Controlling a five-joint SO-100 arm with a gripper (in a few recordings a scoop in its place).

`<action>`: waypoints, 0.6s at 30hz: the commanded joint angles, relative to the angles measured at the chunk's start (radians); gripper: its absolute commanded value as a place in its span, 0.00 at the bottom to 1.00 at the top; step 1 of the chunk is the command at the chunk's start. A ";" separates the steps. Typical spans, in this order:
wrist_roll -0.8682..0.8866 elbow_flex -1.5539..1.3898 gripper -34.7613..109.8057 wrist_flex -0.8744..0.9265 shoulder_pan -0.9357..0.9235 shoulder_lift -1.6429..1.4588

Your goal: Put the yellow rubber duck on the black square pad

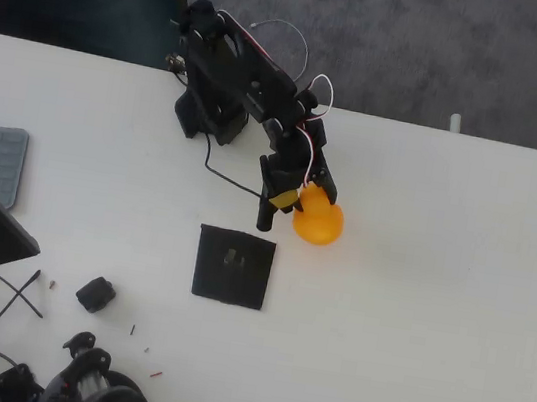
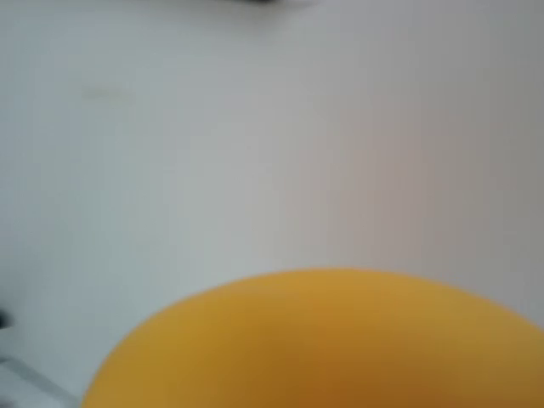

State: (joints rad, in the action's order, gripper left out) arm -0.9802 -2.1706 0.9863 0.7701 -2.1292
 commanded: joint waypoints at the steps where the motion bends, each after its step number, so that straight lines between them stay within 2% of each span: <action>1: -0.009 0.206 0.28 0.015 -0.118 -0.031; 18: -0.008 0.334 0.27 0.015 -0.505 -0.031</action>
State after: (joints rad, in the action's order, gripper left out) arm -0.9802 -1.9696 0.9879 0.3912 -2.1276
